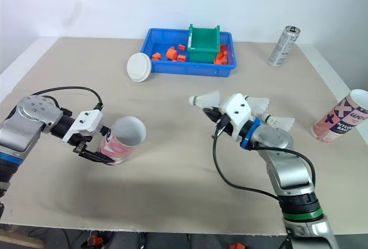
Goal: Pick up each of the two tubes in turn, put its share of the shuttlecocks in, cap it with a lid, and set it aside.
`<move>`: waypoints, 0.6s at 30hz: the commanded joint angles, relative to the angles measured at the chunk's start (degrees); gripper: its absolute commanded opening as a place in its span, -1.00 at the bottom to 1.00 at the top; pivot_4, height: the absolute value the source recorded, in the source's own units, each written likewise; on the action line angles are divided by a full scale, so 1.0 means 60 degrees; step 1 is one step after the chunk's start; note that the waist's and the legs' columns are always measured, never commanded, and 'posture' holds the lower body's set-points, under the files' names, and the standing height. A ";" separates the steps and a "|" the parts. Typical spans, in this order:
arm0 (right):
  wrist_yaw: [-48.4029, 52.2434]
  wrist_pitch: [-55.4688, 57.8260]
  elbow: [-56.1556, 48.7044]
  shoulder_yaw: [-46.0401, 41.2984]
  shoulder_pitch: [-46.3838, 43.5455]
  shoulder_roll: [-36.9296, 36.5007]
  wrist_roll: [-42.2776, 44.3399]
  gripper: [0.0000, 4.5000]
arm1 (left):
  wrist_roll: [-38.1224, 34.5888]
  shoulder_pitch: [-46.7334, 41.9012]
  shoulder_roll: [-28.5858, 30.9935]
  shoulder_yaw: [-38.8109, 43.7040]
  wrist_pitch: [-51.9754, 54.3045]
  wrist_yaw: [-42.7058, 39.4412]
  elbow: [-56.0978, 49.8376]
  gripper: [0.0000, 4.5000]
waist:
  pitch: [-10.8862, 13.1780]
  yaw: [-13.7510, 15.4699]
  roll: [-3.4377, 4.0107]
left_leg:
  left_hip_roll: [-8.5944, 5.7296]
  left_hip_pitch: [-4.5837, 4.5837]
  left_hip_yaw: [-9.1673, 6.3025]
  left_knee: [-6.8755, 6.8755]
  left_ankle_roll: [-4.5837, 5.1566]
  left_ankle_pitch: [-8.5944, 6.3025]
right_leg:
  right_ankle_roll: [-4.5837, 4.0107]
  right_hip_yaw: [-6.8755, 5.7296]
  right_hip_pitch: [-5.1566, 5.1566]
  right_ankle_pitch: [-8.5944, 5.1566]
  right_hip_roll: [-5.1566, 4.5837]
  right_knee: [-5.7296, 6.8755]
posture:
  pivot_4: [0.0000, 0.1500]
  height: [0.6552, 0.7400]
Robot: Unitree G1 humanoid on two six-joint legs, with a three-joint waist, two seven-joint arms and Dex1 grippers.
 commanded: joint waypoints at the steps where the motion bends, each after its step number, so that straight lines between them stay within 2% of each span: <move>1: 0.1238 0.0447 -0.1081 -0.0355 -0.0470 -0.0959 0.0822 -0.95 | -0.0011 0.0060 -0.0143 -0.0200 0.0194 -0.0137 -0.0064 0.43 | 0.0001 0.0008 0.0002 | 0.0000 -0.0001 0.0000 0.0001 0.0000 0.0000 | 0.0000 0.0000 0.0001 -0.0001 -0.0001 0.0000 | 1.00 0.79; 6: 0.2300 0.0567 -0.1320 -0.0729 -0.1089 -0.1964 0.1554 -0.95 | -0.0087 0.0123 -0.0241 -0.0066 0.0445 -0.0133 -0.0210 0.43 | 0.0003 0.0009 0.0005 | -0.0008 -0.0005 0.0003 0.0015 0.0000 -0.0001 | -0.0020 0.0003 0.0003 -0.0015 -0.0012 -0.0001 | 1.00 0.79; 12: 0.2471 0.0398 -0.1075 0.0289 -0.2653 -0.1111 0.1530 -0.95 | -0.0033 0.0069 -0.0329 -0.0064 0.0516 -0.0136 -0.0209 0.43 | 0.0003 0.0007 0.0006 | -0.0006 -0.0002 0.0002 0.0016 0.0000 0.0000 | -0.0036 -0.0001 0.0002 -0.0020 -0.0011 0.0001 | 1.00 0.79; 18: 0.3044 -0.0106 -0.0581 0.1226 -0.3434 -0.0561 0.1045 -0.95 | 0.0021 -0.0074 -0.0412 -0.0098 0.0501 -0.0137 -0.0121 0.43 | 0.0004 0.0037 0.0007 | -0.0010 -0.0020 -0.0004 0.0025 0.0000 -0.0001 | -0.0027 -0.0005 -0.0001 -0.0022 -0.0014 -0.0001 | 1.00 0.79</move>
